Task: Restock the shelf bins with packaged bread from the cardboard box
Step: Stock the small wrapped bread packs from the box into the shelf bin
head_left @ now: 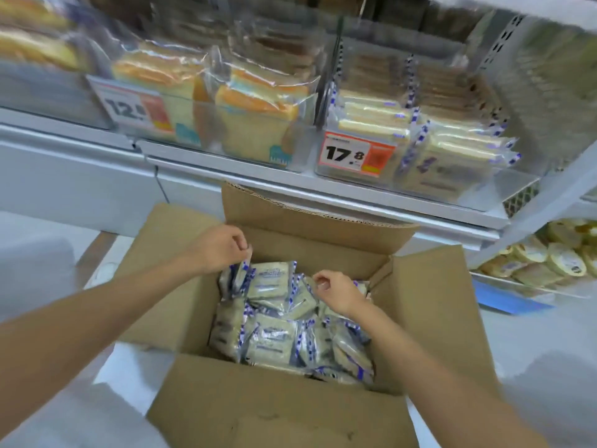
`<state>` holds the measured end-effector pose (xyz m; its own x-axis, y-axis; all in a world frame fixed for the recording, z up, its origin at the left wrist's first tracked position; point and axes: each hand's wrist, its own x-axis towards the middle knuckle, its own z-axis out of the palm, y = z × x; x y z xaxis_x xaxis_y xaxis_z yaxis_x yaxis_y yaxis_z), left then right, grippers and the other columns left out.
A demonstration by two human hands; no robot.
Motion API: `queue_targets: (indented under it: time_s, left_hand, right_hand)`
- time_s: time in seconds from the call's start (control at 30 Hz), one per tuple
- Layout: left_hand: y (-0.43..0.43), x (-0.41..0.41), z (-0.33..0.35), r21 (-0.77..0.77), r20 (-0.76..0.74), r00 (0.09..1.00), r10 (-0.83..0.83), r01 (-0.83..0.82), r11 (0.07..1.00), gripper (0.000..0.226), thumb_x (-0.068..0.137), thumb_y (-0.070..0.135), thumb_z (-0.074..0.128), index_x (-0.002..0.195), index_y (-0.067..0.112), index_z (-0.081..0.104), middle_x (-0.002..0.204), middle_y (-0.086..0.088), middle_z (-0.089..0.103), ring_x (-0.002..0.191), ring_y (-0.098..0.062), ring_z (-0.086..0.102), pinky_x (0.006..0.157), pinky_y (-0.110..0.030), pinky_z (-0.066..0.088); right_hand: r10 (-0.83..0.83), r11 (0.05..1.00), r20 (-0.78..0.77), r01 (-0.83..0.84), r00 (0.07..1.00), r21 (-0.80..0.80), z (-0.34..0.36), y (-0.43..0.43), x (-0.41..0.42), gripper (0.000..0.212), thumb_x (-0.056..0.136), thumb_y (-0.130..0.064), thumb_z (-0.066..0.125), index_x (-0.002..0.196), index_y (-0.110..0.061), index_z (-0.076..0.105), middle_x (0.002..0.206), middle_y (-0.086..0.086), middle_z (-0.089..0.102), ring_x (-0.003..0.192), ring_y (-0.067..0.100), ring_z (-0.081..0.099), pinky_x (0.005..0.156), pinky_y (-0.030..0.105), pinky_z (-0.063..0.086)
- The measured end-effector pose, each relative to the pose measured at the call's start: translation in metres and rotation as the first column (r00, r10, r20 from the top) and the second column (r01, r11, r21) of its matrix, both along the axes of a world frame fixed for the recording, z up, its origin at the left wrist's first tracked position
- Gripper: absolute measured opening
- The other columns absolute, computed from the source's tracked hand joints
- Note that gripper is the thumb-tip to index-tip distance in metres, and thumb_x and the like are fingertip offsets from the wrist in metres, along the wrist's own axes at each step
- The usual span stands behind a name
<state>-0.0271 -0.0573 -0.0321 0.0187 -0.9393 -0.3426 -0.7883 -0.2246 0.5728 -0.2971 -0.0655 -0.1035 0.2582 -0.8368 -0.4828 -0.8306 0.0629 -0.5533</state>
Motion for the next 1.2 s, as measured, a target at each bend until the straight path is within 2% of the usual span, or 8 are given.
queue_targets:
  time_s: [0.2,0.3,0.37,0.43,0.67,0.83,1.0,1.2]
  left_hand:
    - [0.018,0.032,-0.034,0.08,-0.102,0.993,0.067,-0.059,0.995,0.013,0.081,0.001,0.07,0.077,0.012,0.064,0.062,0.006,0.06,0.05,0.009,0.053,0.055,-0.005,0.038]
    - [0.026,0.033,-0.042,0.115,-0.133,0.986,0.096,-0.081,0.99,0.008,0.083,0.002,0.067,0.081,0.01,0.065,0.065,0.004,0.059,0.052,0.007,0.052,0.056,-0.005,0.038]
    - [0.03,0.034,-0.046,0.15,-0.157,0.979,0.126,-0.103,0.983,0.014,0.084,0.002,0.066,0.077,0.014,0.064,0.067,0.004,0.059,0.056,0.003,0.054,0.06,-0.008,0.038]
    - [0.028,0.032,-0.048,0.135,-0.254,0.941,0.222,-0.192,0.972,0.019,0.086,-0.002,0.065,0.077,0.014,0.062,0.068,0.004,0.058,0.056,0.005,0.056,0.06,-0.007,0.039]
    - [0.036,-0.003,-0.057,0.35,-0.53,0.745,0.406,-0.244,0.905,0.033,0.083,0.022,0.075,0.115,0.015,0.066,0.109,-0.001,0.073,0.101,-0.017,0.069,0.09,-0.034,0.053]
    - [0.044,0.034,-0.061,0.273,-0.513,0.665,0.542,-0.473,0.838,0.032,0.084,0.019,0.074,0.113,0.009,0.067,0.105,-0.007,0.073,0.087,-0.02,0.07,0.061,-0.022,0.052]
    - [0.054,0.039,-0.066,0.332,-0.531,0.629,0.568,-0.463,0.822,0.026,0.085,0.023,0.074,0.109,0.015,0.07,0.098,-0.004,0.076,0.089,-0.02,0.073,0.064,-0.025,0.055]
    - [0.045,0.019,-0.065,0.3,-0.553,0.641,0.533,-0.444,0.844,0.021,0.088,0.022,0.07,0.108,0.015,0.067,0.099,-0.004,0.075,0.091,-0.021,0.071,0.071,-0.028,0.054]
  right_hand:
    - [-0.501,0.826,0.16,0.415,0.85,0.381,-0.064,-0.022,0.073,0.088,0.09,-0.034,0.068,0.155,-0.007,0.015,0.154,0.009,0.035,0.138,0.029,0.039,0.108,0.034,0.035]
    - [-0.618,0.746,0.148,0.516,0.773,0.422,-0.08,-0.027,0.1,0.082,0.087,-0.028,0.072,0.15,0.0,0.027,0.138,0.016,0.054,0.116,0.028,0.056,0.094,0.029,0.044]
    - [-0.584,0.777,0.163,0.489,0.795,0.397,-0.078,-0.026,0.101,0.036,0.09,-0.019,0.069,0.12,-0.003,0.059,0.098,0.015,0.067,0.077,0.02,0.059,0.067,0.021,0.046]
    - [-0.517,0.833,0.239,0.419,0.822,0.362,-0.066,-0.026,0.085,0.009,0.09,-0.014,0.066,0.085,-0.011,0.06,0.076,0.006,0.06,0.062,0.014,0.052,0.054,0.02,0.041]
    - [-0.46,0.791,0.576,0.018,0.675,0.611,-0.01,-0.025,0.03,0.043,0.089,-0.016,0.064,0.128,0.001,0.058,0.118,0.012,0.066,0.109,0.025,0.063,0.102,0.036,0.047]
    - [-0.345,0.907,0.227,0.261,0.911,0.329,-0.061,-0.042,0.01,0.06,0.093,-0.027,0.064,0.146,-0.012,0.039,0.148,0.008,0.046,0.133,0.022,0.047,0.1,0.025,0.034]
    - [-0.219,0.912,-0.069,0.229,0.973,0.339,-0.136,-0.027,0.02,0.088,0.079,-0.036,0.079,0.148,-0.007,0.031,0.149,0.008,0.041,0.125,0.025,0.051,0.104,0.033,0.044]
    - [-0.406,0.834,0.039,0.352,0.913,0.425,-0.119,-0.024,0.0,0.086,0.075,-0.012,0.083,0.142,-0.009,0.03,0.139,0.01,0.05,0.118,0.026,0.056,0.089,0.033,0.051]
